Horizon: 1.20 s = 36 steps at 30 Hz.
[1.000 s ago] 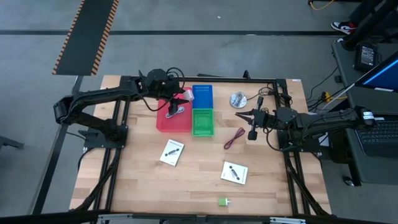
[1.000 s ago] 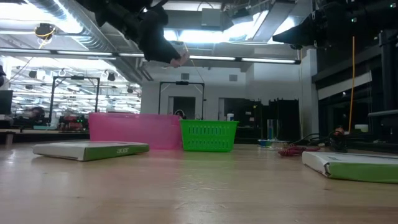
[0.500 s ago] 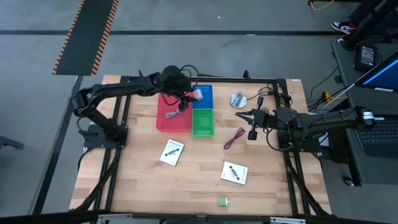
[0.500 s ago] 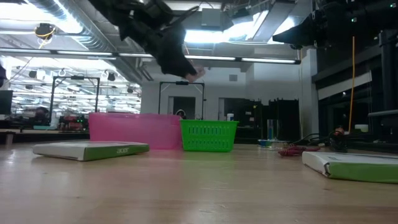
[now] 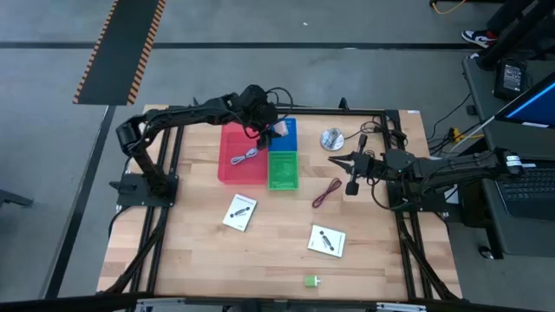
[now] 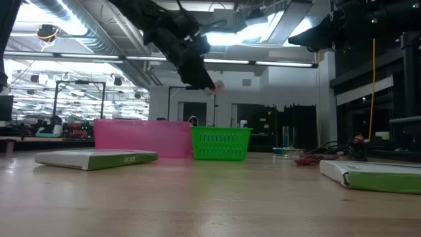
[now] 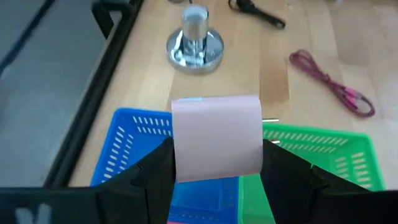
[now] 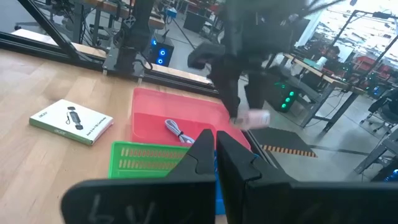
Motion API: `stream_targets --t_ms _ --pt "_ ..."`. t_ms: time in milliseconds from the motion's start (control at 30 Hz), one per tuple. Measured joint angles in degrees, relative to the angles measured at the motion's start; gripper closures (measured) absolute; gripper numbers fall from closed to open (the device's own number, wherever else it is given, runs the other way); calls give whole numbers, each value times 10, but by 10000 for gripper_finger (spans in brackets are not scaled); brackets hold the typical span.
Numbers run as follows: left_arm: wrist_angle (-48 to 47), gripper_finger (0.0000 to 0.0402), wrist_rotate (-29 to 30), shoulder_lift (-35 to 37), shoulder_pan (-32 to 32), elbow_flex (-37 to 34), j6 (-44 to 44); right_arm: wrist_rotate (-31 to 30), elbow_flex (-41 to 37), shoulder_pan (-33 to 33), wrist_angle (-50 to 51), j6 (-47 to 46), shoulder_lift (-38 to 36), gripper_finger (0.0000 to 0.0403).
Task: Pick and place items into bin
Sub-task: Put the pink charger adapter into the blue bin
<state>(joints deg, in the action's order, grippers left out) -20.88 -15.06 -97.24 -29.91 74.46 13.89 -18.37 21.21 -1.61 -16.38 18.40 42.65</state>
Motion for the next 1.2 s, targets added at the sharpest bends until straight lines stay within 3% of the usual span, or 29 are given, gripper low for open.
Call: stream_targets --t_ms 767,1000,1200 --pt "68 203 6 -128 -14 0 -1 0 0 0 6 1 0 402" --pt "70 205 47 -155 -16 0 -2 0 0 0 9 1 0 402" --pt "71 188 50 -156 -17 0 -2 0 0 0 10 1 0 402"
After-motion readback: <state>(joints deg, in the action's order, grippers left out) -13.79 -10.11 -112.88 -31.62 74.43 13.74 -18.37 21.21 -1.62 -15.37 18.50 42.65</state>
